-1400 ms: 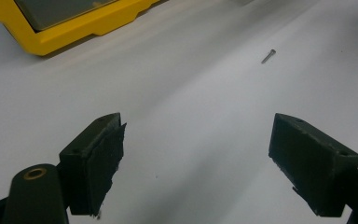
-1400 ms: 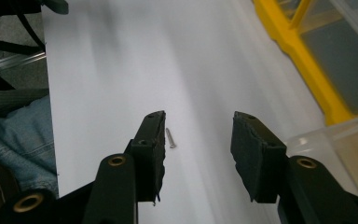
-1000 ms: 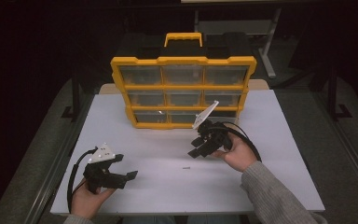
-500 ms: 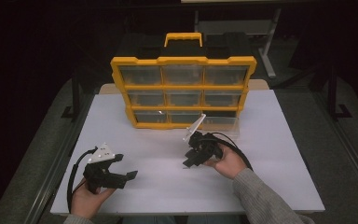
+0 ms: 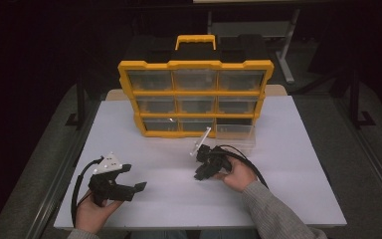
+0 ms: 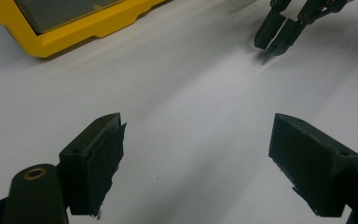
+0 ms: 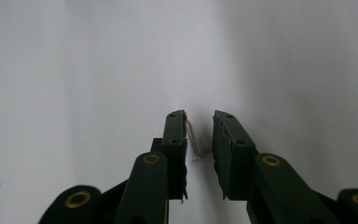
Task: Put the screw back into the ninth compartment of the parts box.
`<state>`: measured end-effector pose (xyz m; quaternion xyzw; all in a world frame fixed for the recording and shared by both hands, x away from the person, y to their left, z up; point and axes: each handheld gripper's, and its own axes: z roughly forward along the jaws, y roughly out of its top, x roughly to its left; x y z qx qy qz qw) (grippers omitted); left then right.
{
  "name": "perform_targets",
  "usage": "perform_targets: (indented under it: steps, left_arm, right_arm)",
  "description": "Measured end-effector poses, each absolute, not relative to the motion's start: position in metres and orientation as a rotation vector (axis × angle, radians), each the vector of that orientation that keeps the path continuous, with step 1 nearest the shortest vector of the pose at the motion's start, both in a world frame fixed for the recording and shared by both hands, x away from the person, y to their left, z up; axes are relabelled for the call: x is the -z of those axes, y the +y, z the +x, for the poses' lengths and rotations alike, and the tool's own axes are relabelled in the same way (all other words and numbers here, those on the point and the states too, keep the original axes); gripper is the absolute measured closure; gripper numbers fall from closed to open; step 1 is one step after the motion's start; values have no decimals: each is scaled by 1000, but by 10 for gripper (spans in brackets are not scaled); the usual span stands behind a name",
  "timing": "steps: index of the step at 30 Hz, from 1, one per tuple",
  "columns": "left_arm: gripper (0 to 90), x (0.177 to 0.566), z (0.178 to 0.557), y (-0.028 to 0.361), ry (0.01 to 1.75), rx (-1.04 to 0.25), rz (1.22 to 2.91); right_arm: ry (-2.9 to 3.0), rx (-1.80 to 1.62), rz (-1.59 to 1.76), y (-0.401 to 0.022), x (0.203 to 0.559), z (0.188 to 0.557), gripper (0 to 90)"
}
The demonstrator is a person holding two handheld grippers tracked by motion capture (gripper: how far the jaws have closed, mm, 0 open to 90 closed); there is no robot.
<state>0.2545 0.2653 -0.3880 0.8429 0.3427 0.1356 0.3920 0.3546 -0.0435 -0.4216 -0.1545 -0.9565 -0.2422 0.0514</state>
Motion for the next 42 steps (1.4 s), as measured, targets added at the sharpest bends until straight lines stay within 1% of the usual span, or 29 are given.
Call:
perform_targets:
  steps: [1, 4, 5, 9, 11, 13, 29, 37, 42]
  left_arm:
    - [175, 388, 254, 265, 871, -344, 2140]
    - [175, 388, 254, 265, 873, -343, 2137]
    - [175, 388, 254, 265, 873, -343, 2137]
    - [175, 388, 255, 265, 872, -344, 2136]
    - [175, 388, 255, 264, 872, -343, 2137]
    - [175, 388, 255, 264, 871, -343, 2138]
    - [175, 388, 254, 264, 870, -341, 2134]
    - [175, 388, 254, 264, 873, -343, 2130]
    - [175, 387, 254, 263, 868, -343, 2132]
  right_arm:
    - [-2922, 729, -465, -42, 423, 355, 765]
    - [-2928, 721, -457, -41, 425, 355, 775]
    - [-2935, 706, -455, -40, 426, 354, 797]
    - [-2947, 691, -446, -39, 427, 354, 816]
    - [-2962, 685, -435, -38, 427, 353, 854]
    - [-2968, 680, -432, -37, 427, 354, 861]
    - [-2885, 716, -426, -41, 429, 364, 871]
    - [-2882, 733, -427, -49, 418, 365, 871]
    - [-2865, 742, -459, -55, 405, 368, 871]
